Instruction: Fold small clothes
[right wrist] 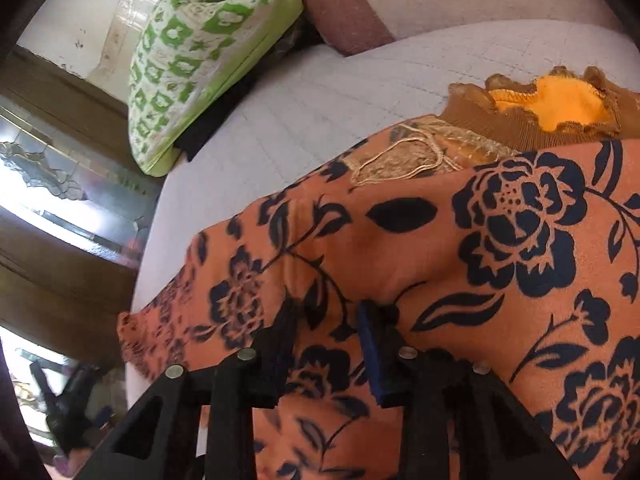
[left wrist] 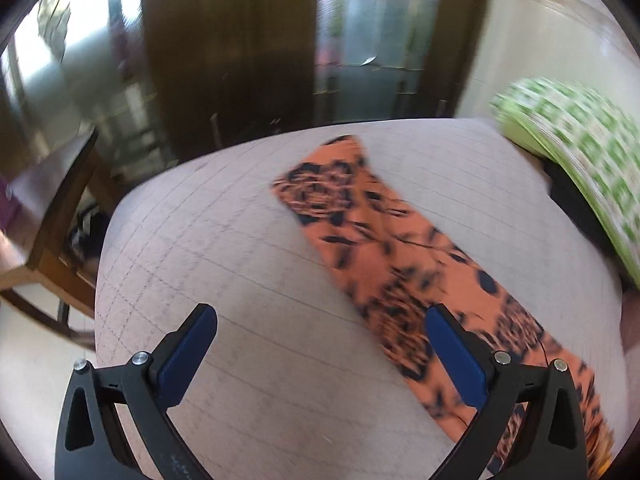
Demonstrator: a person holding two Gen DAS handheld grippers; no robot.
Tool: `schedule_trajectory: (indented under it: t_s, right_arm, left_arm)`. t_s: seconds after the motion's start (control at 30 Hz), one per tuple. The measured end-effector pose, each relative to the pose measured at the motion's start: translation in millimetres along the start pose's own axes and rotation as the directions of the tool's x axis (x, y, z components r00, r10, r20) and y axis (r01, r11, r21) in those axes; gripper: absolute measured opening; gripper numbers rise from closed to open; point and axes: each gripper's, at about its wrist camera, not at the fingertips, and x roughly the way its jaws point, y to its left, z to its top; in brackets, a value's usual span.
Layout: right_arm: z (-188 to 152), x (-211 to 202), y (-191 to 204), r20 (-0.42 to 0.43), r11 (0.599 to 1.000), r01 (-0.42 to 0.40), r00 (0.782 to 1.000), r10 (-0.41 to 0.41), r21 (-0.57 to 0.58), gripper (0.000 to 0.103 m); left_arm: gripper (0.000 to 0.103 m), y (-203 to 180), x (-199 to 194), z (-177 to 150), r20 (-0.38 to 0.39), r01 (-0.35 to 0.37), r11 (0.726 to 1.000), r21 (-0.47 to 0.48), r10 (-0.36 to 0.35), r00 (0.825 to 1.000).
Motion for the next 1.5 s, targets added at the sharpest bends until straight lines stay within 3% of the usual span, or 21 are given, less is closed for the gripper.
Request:
schedule_trajectory:
  t_s: [0.1,0.27,0.37,0.53,0.6,0.7,0.8,0.93,0.97,1.03,1.07,1.1,1.17,1.3,1.5]
  right_arm:
    - [-9,-24,-7,0.010,0.998,-0.056,0.998,0.056,-0.004,0.035]
    - [-52,-75,-26,0.047,0.988,-0.087,0.994,0.094,-0.126,0.035]
    - [-85,-100,-53,0.053,0.984,-0.111,0.991,0.119,-0.138,0.035]
    - [-117,-107,-101,0.048,0.989,-0.139,0.989,0.141,-0.049,0.035]
    - [-118,-108,-107,0.061,0.986,-0.166,0.984,0.168,-0.033,0.035]
    - [-114,-101,-95,0.064,0.989,-0.116,0.990,0.122,-0.090,0.035]
    - [-112,-96,-86,0.069,0.987,-0.076,0.994,0.087,-0.140,0.035]
    - [-112,-95,-92,0.072,0.988,-0.113,0.990,0.121,-0.107,0.035]
    - [-112,-95,-93,0.074,0.988,-0.115,0.990,0.123,-0.104,0.035]
    - [-113,-95,-91,0.077,0.988,-0.109,0.990,0.118,-0.113,0.035]
    - [-113,-95,-91,0.079,0.987,-0.107,0.990,0.117,-0.117,0.035]
    - [-113,-95,-92,0.079,0.987,-0.108,0.990,0.118,-0.118,0.035]
    - [-113,-95,-93,0.079,0.986,-0.117,0.989,0.127,-0.115,0.035]
    - [-114,-95,-96,0.085,0.985,-0.135,0.986,0.145,-0.111,0.035]
    - [-116,-97,-98,0.098,0.981,-0.149,0.982,0.162,-0.125,0.035]
  left_arm:
    - [0.103,28,15,15,-0.037,0.008,0.997,-0.074,-0.011,0.999]
    - [0.103,75,41,33,-0.082,0.080,0.974,-0.214,-0.099,0.992]
    - [0.103,85,49,36,-0.077,0.117,0.958,-0.261,-0.142,0.987]
    - [0.097,73,65,43,-0.083,0.211,0.944,-0.253,-0.238,0.968]
    - [0.097,64,70,44,-0.084,0.189,0.954,-0.232,-0.213,0.973]
    - [0.096,51,80,50,-0.076,0.202,0.960,-0.195,-0.220,0.973]
    - [0.096,40,95,57,-0.062,0.149,0.979,-0.136,-0.158,0.985]
    - [0.093,24,110,62,-0.024,0.092,0.994,-0.052,-0.093,0.995]
    - [0.085,20,112,65,-0.014,0.080,0.996,-0.036,-0.080,0.997]
    - [0.058,19,110,67,0.000,0.067,0.997,-0.027,-0.067,0.998]
    - [0.032,20,109,69,0.006,0.092,0.995,-0.034,-0.092,0.996]
    - [0.021,22,109,71,0.001,0.136,0.989,-0.051,-0.136,0.991]
    - [0.017,29,111,71,-0.010,0.223,0.970,-0.101,-0.225,0.974]
    - [0.014,32,95,69,0.030,0.284,0.948,-0.145,-0.282,0.959]
    - [0.014,-1,28,69,0.131,0.349,0.937,-0.005,-0.345,0.929]
